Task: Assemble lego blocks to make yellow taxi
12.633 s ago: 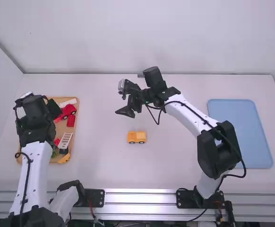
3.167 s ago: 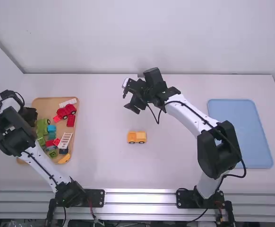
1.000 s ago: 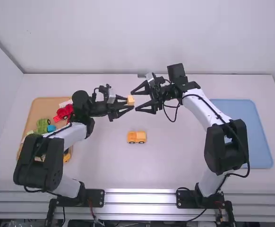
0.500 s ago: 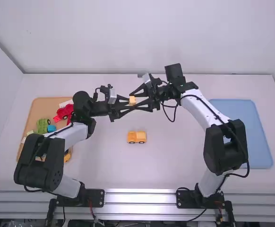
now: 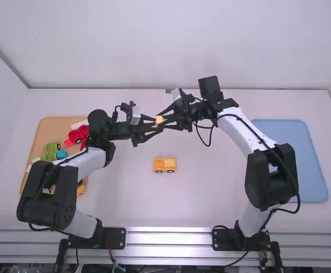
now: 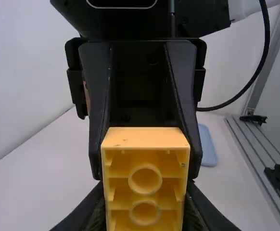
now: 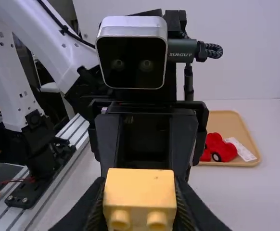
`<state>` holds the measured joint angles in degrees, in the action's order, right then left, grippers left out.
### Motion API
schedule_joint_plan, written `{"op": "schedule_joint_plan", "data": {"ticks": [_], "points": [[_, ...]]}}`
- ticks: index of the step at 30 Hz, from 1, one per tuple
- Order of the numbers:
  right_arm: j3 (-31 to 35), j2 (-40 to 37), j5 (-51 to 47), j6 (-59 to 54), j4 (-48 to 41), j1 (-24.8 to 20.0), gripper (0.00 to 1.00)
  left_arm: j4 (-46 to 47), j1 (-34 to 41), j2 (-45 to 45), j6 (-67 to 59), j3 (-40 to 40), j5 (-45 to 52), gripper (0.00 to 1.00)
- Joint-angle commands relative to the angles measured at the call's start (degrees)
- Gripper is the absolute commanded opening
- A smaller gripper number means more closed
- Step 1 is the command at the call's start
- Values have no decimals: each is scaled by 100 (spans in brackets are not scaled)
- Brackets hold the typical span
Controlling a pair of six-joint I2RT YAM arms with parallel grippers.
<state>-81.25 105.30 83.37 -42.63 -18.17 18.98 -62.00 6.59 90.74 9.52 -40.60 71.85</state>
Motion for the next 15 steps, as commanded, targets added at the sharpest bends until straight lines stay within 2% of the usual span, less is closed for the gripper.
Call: {"op": "schedule_joint_plan", "data": {"ticks": [1,3,4,5,6,10,11,14,15], "points": [[39,-146,166,33,-22,57,21,-42,50,-2,-28,-90,120,18],[39,-146,138,26,-20,57,11,-42,50,-2,-28,-90,116,49],[39,-146,55,13,11,55,10,-37,50,-2,-26,-90,79,77],[37,-146,37,13,20,52,10,-33,50,-2,-28,-90,63,81],[26,-146,-199,98,129,35,9,37,48,-2,-33,-90,55,99],[24,-149,-1414,1316,737,-83,6,361,-17,-2,-31,-90,-269,99],[24,-151,-2159,1790,879,-105,5,688,-26,-2,-33,-90,-651,99],[24,-162,-3410,2240,844,-87,5,1447,-4,-2,-33,-90,-1572,99],[24,-177,-4061,2337,649,-68,5,2070,-46,-2,-81,-90,-2343,99]]}}
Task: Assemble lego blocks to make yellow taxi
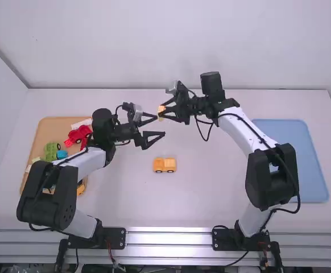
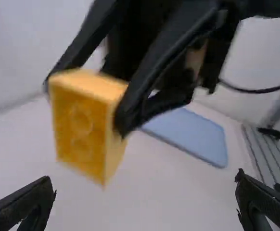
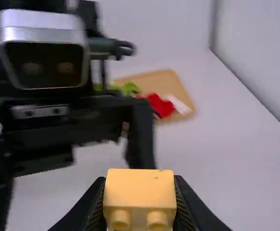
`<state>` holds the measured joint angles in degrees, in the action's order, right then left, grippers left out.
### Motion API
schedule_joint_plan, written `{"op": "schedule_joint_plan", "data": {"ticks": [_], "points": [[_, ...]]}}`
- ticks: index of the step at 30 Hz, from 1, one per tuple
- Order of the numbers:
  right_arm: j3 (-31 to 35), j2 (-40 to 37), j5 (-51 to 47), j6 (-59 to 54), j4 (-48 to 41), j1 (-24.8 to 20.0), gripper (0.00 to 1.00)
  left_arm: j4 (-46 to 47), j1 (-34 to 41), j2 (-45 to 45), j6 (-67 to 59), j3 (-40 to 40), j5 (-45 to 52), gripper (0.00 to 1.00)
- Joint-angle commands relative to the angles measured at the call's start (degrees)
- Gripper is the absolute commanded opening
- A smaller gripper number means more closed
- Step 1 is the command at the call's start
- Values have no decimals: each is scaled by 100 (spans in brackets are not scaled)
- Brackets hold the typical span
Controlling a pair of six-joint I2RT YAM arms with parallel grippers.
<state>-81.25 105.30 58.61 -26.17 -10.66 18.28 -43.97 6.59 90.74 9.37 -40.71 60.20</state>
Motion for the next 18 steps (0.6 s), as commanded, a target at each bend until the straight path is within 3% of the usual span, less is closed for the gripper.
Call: {"op": "schedule_joint_plan", "data": {"ticks": [1,4,5,8,12,18], "points": [[24,-190,-1976,684,-289,31,6,599,-61,-2,-243,-81,-1558,99],[24,-195,-3134,688,-820,144,6,1464,-55,-2,-511,-142,-3051,99],[26,-195,-3939,710,-1213,278,6,2085,-24,-2,-313,-293,-4485,99],[26,-188,-4833,927,-1635,507,2,3147,-22,-79,-144,-758,-5989,99],[22,-168,-4647,505,-1843,848,1,4529,-26,-566,-22,-1508,-6822,99],[-46,-168,-4343,68,-1832,1316,1,4752,-109,-1902,457,-1331,-7471,99]]}}
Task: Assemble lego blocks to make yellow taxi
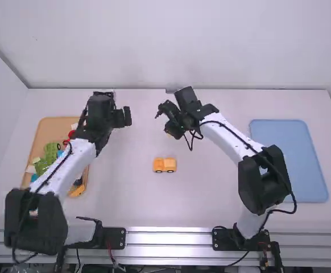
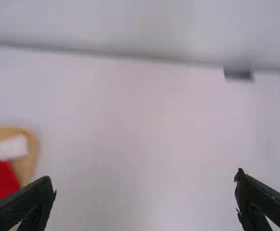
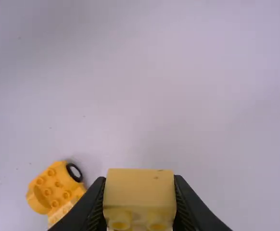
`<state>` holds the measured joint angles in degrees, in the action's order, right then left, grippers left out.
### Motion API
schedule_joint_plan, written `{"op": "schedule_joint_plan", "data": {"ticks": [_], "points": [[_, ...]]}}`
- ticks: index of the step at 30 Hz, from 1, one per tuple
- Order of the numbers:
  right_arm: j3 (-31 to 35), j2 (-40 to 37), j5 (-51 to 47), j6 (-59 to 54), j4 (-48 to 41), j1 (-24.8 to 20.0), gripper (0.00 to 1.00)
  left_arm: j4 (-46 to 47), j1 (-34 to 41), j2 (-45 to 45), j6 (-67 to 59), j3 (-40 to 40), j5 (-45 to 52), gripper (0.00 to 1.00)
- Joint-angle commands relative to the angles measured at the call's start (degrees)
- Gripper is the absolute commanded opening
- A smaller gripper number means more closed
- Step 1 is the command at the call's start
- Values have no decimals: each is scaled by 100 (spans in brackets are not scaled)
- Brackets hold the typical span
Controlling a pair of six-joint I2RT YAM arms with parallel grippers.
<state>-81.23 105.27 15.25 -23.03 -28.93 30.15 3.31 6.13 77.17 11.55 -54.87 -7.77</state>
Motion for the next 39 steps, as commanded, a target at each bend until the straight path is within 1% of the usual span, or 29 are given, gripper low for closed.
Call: {"op": "schedule_joint_plan", "data": {"ticks": [1,2,4,5,6,8,9,10,11,13,15,16,17,19,21,25,29,32,34,37,38,39], "points": [[-92,-166,-4,-400,-4,262,0,-31,-116,-1029,227,339,-680,99],[-118,-166,-4,-470,-17,326,0,-61,-144,-1217,210,450,-688,99],[-219,-166,-11,-804,-31,603,0,-188,-343,-2177,372,1084,-944,99],[-232,-166,-11,-848,-31,636,0,-195,-376,-2302,407,1169,-999,99],[-262,-160,-2,-973,-22,756,0,-210,-514,-2796,535,1504,-1198,99],[-315,-125,-9,-1130,-57,874,0,-199,-675,-3316,625,1849,-1362,99],[-376,-61,-9,-1226,-101,957,0,-186,-765,-3609,625,2035,-1388,99],[-549,101,-4,-1355,-214,1078,0,-151,-911,-4135,623,2323,-1392,99],[-656,195,-15,-1399,-286,1130,0,-129,-964,-4350,625,2428,-1392,99],[-1058,529,-57,-1617,-647,1276,0,-31,-1084,-4903,623,2680,-1397,99],[-1751,1084,-203,-1888,-1360,1491,0,94,-1224,-5488,649,2914,-1394,99],[-1810,1130,-223,-1910,-1421,1508,0,105,-1231,-5523,664,2924,-1394,99],[-2175,1445,-345,-1996,-1786,1628,0,201,-1294,-5768,737,3001,-1394,99],[-2704,1965,-511,-2151,-2293,1812,0,461,-1377,-6129,844,3042,-1388,99],[-3071,2404,-651,-2181,-2629,1954,0,651,-1408,-6317,841,3042,-1368,99],[-3324,2935,-852,-2170,-2887,2166,0,693,-1357,-6301,850,3042,-1377,99],[-3318,3209,-1165,-1722,-2653,2271,0,649,-1419,-6153,857,3042,-1377,99],[-3318,3268,-1224,-1725,-2673,2315,0,586,-1390,-6043,859,3042,-1373,99],[-3311,3274,-1064,-1727,-2682,2310,0,509,-1362,-5890,859,3040,-1373,99],[-3314,3276,-1027,-1725,-2634,2310,2,431,-1364,-5711,859,3040,-1375,99],[-3314,3274,-1034,-1714,-2608,2310,7,382,-1364,-5617,859,3040,-1368,99],[-3314,3274,-1043,-1685,-2592,2310,9,365,-1364,-5574,857,3040,-1362,99]]}}
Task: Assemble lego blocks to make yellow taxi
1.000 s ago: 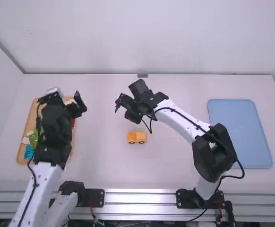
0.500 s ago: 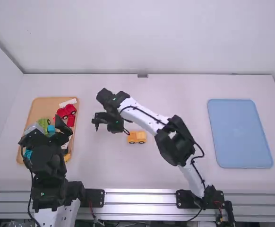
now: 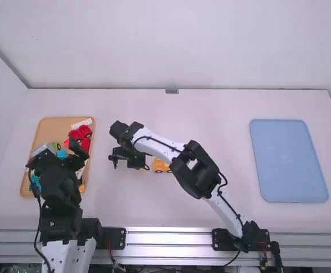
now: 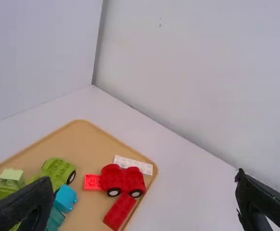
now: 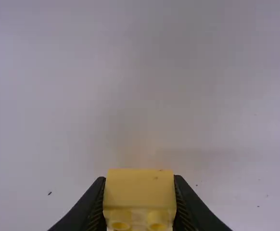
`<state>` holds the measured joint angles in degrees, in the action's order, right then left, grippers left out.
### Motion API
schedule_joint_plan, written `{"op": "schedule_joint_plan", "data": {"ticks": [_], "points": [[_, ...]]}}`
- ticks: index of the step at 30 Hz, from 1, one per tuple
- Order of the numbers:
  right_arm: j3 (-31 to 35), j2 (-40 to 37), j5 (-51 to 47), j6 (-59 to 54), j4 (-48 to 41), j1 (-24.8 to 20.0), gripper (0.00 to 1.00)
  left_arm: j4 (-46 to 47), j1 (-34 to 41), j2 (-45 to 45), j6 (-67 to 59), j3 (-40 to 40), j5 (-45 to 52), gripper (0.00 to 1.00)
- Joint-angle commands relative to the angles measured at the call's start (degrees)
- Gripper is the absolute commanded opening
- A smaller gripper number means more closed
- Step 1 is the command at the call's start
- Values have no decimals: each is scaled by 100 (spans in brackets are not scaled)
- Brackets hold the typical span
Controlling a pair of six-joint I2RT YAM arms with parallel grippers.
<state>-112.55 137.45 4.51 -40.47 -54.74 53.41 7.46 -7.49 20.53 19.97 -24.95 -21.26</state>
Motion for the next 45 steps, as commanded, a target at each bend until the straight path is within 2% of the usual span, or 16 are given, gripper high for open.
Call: {"op": "schedule_joint_plan", "data": {"ticks": [1,4,6,7,8,9,13,18,22,26,30,32,36,38,41,45], "points": [[-181,57,11,170,26,-15,17,-101,-2,173,9,48,68,99],[-181,57,11,208,28,-22,31,-208,-2,321,-28,48,260,99],[-181,57,13,208,31,-22,58,-278,-2,433,-24,48,275,99],[-184,57,13,208,33,-22,80,-306,-2,463,-24,48,280,99],[-188,57,13,208,33,-22,93,-310,-2,474,-24,48,280,99],[-212,52,11,210,31,-22,99,-348,-2,520,-26,48,280,99],[-682,44,-50,212,-363,-142,99,-466,-52,647,-168,48,516,99],[-1685,-308,223,496,-1082,-549,99,-905,-376,1012,-476,42,1875,99],[-1593,-817,249,820,-857,-1019,98,-946,-686,1443,-553,-105,2594,99],[-660,-1622,374,894,-254,-1381,98,-796,-931,2229,-1510,-562,4242,99],[1270,-2863,240,1349,1403,-1703,98,-155,-909,3152,-2109,-1255,4634,99],[2736,-3875,90,1504,2581,-1832,98,380,-789,3779,-3018,-1731,4972,99],[4760,-5440,459,1491,4081,-2146,99,1523,-459,4524,-5451,-2380,6415,99],[5442,-5969,741,1598,4669,-2341,99,2024,-197,4774,-6122,-2614,6376,99],[6675,-6944,1390,1969,5786,-2839,99,2312,675,5405,-6454,-2964,5038,100],[7643,-7567,2000,2203,6839,-3427,98,2796,1847,6551,-7016,-3296,3460,99]]}}
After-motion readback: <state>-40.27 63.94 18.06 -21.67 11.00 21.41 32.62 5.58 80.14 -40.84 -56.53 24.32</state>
